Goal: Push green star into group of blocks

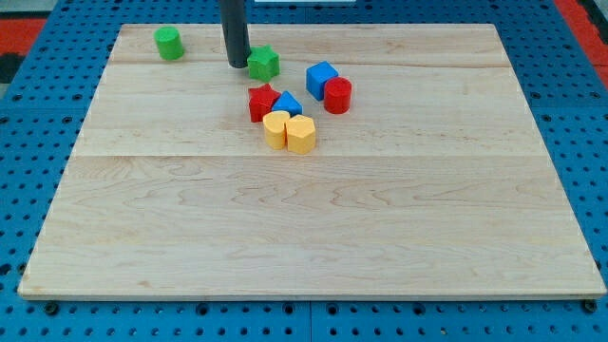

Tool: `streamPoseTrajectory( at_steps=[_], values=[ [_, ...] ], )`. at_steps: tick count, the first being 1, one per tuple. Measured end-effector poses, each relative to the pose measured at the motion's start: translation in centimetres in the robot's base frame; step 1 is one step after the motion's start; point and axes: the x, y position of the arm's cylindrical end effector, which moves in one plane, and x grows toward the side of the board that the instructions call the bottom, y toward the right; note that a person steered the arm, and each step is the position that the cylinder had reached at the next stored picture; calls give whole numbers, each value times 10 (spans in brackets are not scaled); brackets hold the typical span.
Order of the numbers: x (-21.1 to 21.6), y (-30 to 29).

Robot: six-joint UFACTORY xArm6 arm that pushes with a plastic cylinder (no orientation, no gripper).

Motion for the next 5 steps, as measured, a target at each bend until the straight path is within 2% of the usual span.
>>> streamPoseTrajectory(
  at_steps=[2, 3, 5],
  values=[
    [-15, 12],
    [-31, 40],
    [49, 113]
  ],
)
